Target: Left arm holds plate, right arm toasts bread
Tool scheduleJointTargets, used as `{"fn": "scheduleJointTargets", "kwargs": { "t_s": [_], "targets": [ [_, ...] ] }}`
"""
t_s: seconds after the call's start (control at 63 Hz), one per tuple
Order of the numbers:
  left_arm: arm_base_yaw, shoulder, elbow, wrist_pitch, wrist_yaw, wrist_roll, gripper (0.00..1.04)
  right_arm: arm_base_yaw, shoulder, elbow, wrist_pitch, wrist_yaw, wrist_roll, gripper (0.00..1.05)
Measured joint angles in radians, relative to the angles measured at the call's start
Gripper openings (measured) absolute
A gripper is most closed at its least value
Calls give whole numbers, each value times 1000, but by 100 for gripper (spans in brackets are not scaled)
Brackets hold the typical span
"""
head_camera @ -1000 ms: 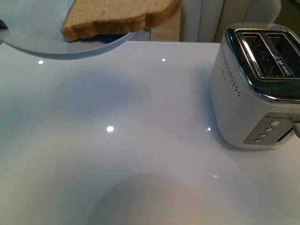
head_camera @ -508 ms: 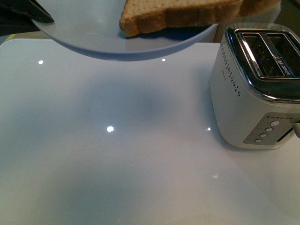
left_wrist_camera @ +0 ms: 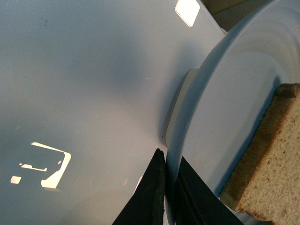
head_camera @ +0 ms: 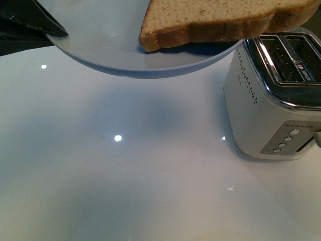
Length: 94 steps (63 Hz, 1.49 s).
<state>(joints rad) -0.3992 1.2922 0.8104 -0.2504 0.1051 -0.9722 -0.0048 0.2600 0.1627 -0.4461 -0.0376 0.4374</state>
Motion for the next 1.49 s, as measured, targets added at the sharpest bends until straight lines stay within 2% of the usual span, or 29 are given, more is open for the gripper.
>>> {"fn": "scheduleJointTargets", "kwargs": {
  "t_s": [0.127,0.222,0.444,0.698,0.889,1.063,1.254,1.317,1.381,1.429,1.492],
  "targets": [
    [0,0,-3,0,-2,-3,3,9,27,17,-8,-42,85,96],
    [-5,0,-6,-1,3,-3,3,2,93,32,67,-85,103,96],
    [-11,0,-11,-12,-1,-3,3,-38,363,135,349,-249,176,96],
    [-14,-2,-11,-20,0,-10,3,35,638,211,683,-367,351,96],
    [-18,-2,-11,-27,3,-10,3,121,784,268,853,-373,423,96],
    [-18,-2,-11,-32,10,-13,3,201,899,311,909,-363,435,96],
    [-18,-3,-11,-32,18,-20,3,239,980,324,946,-334,447,96],
    [-20,-3,-11,-32,21,-21,3,249,993,324,959,-325,460,90],
    [-21,-3,-11,-32,26,-24,3,261,999,324,964,-320,462,80],
    [-22,-3,-12,-32,26,-26,3,271,1001,324,966,-314,462,67],
    [-23,-3,-13,-32,27,-28,3,274,1002,324,968,-313,463,59]
  ]
}}
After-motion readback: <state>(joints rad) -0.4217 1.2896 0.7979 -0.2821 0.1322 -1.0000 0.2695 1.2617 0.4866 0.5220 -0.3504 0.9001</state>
